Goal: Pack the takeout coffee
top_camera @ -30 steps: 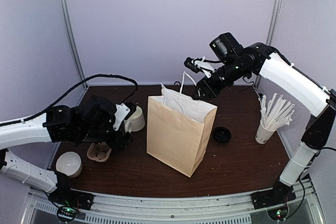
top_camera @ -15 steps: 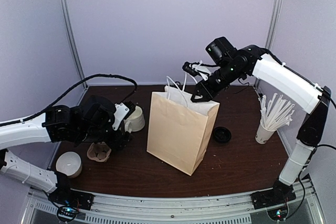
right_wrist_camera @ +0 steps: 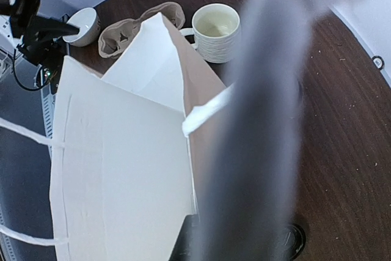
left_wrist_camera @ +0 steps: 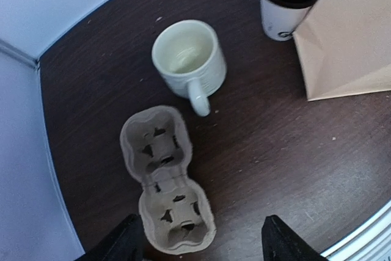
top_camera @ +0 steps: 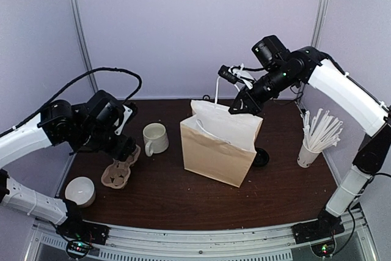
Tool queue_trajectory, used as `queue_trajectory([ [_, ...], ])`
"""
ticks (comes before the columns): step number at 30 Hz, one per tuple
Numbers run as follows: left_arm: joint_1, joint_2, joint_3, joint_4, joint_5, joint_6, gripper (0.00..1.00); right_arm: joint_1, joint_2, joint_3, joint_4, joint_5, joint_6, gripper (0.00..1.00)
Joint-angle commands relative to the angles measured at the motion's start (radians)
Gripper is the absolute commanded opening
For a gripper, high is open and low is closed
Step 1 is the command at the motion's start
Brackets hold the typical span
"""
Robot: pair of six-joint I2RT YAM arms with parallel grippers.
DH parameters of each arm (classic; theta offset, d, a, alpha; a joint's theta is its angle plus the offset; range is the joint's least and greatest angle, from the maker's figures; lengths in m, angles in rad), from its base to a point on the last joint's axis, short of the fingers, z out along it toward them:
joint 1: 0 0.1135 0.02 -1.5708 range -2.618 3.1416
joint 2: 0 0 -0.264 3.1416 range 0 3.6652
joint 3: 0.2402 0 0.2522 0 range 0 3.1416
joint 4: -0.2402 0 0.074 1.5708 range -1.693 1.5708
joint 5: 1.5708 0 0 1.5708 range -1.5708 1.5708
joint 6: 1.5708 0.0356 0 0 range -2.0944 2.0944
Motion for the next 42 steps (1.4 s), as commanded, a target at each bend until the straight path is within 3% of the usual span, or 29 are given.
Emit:
queue_trajectory([
  [1,0.146,0.038,0.050,-0.254,0.082,-0.121,0.67,-0.015,-0.055,0.017,-0.031,-0.063,-0.061,0.00],
  [7,0.237,0.057,0.025,-0.348,0.102,-0.164,0.64,-0.016,-0.067,0.017,-0.037,-0.143,-0.060,0.00],
  [14,0.417,0.176,-0.029,-0.203,0.260,-0.098,0.56,-0.016,-0.058,0.025,-0.040,-0.173,-0.062,0.00],
  [21,0.511,0.368,-0.023,-0.090,0.332,-0.018,0.50,-0.014,-0.047,0.026,-0.034,-0.190,-0.059,0.00],
  [26,0.556,0.442,-0.027,0.005,0.389,0.010,0.44,-0.012,-0.035,0.038,-0.040,-0.197,-0.058,0.00],
  [36,0.584,0.526,-0.025,0.037,0.373,-0.002,0.48,-0.012,-0.011,0.056,-0.047,-0.202,-0.064,0.00],
  [42,0.605,0.529,-0.035,0.066,0.375,-0.001,0.46,-0.011,0.005,0.071,-0.056,-0.212,-0.064,0.00],
])
